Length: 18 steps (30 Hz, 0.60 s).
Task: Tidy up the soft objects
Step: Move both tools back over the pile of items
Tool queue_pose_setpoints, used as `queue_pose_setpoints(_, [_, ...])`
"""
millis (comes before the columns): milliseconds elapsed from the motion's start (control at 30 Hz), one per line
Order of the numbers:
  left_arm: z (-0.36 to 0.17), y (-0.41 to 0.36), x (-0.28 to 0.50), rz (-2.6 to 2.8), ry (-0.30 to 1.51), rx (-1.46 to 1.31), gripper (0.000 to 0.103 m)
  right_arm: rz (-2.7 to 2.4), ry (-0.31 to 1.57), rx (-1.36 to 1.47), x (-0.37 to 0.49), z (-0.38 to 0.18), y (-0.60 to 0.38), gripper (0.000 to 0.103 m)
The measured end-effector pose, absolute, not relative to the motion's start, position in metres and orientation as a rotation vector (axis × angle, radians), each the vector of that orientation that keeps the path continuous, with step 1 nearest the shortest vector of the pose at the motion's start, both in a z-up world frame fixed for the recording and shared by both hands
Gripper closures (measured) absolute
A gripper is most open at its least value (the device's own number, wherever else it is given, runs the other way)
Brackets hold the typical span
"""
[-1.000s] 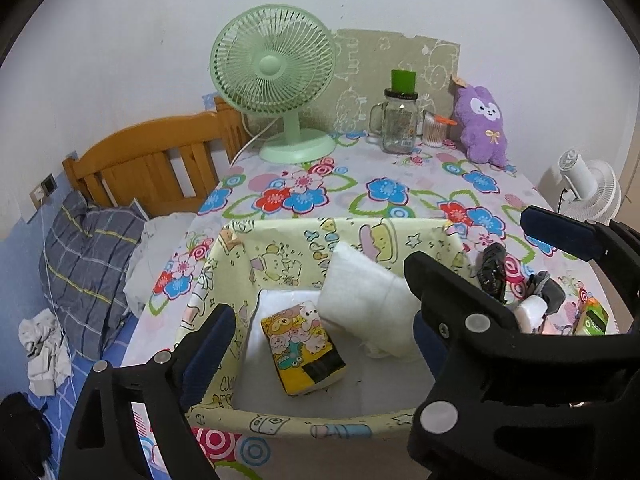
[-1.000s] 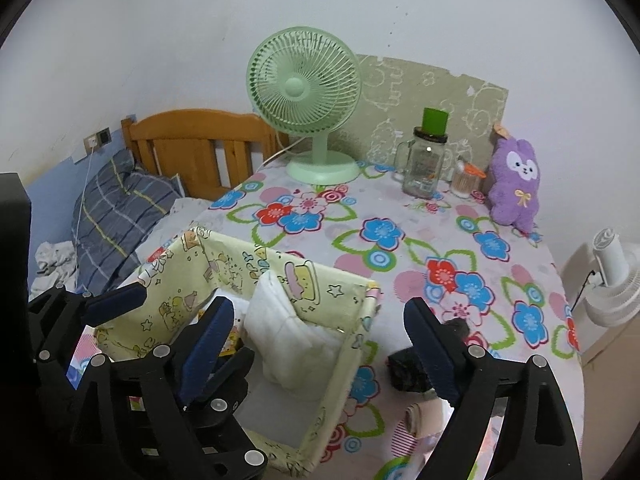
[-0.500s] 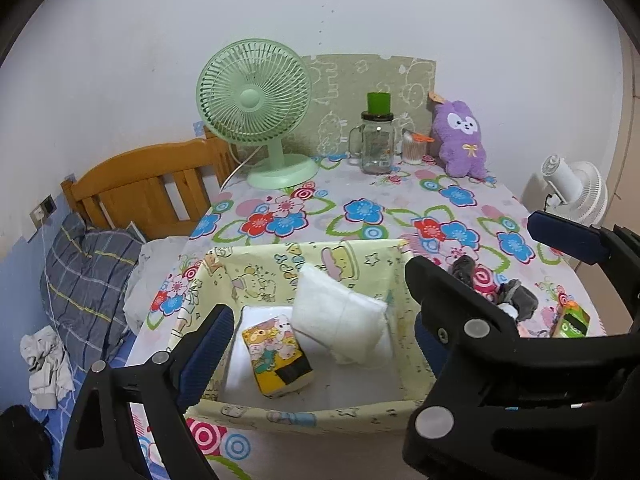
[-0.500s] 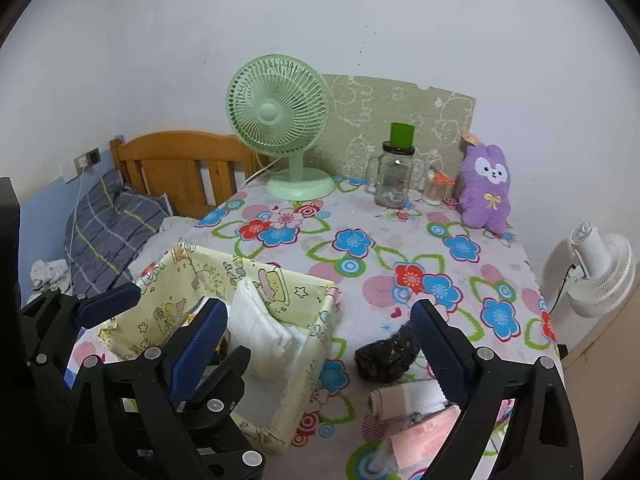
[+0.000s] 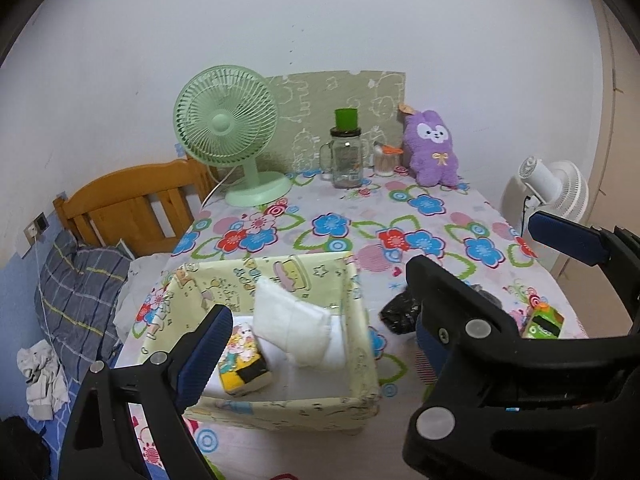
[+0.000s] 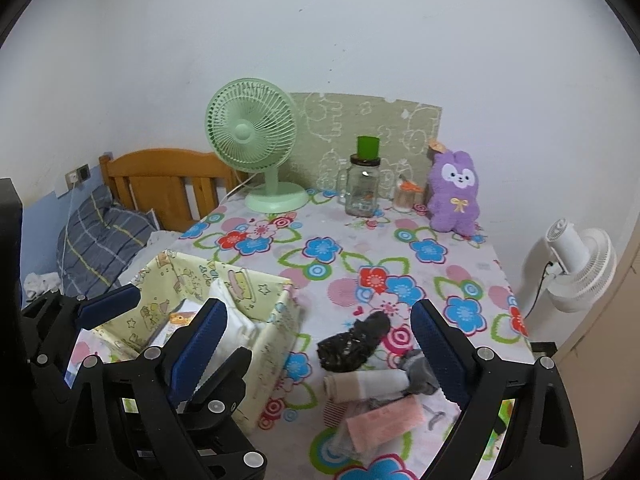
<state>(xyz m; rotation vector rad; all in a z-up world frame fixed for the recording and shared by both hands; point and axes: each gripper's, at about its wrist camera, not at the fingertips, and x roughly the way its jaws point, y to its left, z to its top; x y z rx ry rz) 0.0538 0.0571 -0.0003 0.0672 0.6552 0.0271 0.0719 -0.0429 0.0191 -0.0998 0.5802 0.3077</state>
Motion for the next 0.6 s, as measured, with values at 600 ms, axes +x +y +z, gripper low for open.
queue_pose_setpoints(600, [-0.004, -0.001, 0.044, -0.07, 0.603, 0.081, 0.009, 0.183, 0.558, -0.082, 0.051, 0.018, -0.103, 0.008])
